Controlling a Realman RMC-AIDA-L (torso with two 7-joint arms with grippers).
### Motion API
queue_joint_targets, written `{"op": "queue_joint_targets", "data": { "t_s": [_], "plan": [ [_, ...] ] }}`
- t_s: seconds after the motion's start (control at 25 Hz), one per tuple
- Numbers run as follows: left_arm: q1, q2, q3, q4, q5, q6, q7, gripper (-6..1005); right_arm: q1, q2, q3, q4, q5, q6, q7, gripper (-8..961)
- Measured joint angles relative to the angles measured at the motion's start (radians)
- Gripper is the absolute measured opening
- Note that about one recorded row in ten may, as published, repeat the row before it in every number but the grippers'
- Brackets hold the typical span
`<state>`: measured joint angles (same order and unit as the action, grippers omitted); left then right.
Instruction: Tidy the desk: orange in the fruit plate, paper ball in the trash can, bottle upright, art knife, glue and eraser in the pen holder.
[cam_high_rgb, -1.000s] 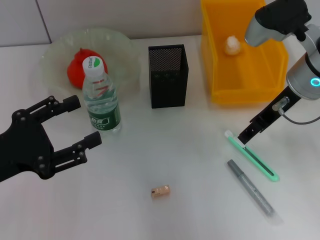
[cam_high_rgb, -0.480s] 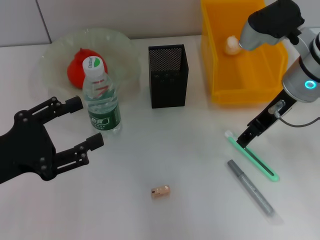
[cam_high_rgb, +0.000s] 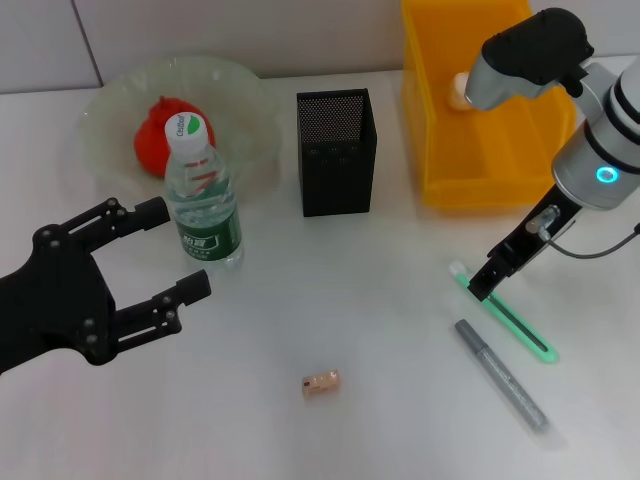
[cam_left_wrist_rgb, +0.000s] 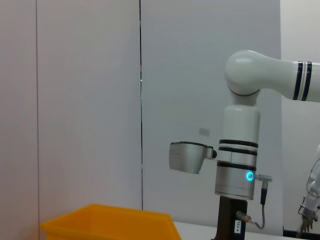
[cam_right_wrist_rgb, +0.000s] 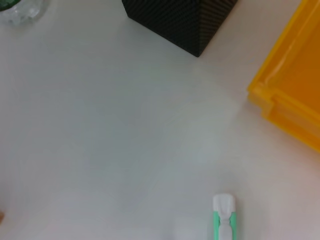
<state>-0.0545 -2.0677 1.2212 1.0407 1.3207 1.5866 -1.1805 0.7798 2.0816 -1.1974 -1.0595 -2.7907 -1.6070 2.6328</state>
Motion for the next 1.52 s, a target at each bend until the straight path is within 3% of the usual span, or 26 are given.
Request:
{"op": "queue_joint_targets", "data": {
  "t_s": [1.52],
  "plan": [
    [-0.016,0.003,0.000,-0.025,0.000,0.006,0.041,787,0.037,0.000,-0.040,0.080,-0.001,0.058,0.030,553]
  ]
}}
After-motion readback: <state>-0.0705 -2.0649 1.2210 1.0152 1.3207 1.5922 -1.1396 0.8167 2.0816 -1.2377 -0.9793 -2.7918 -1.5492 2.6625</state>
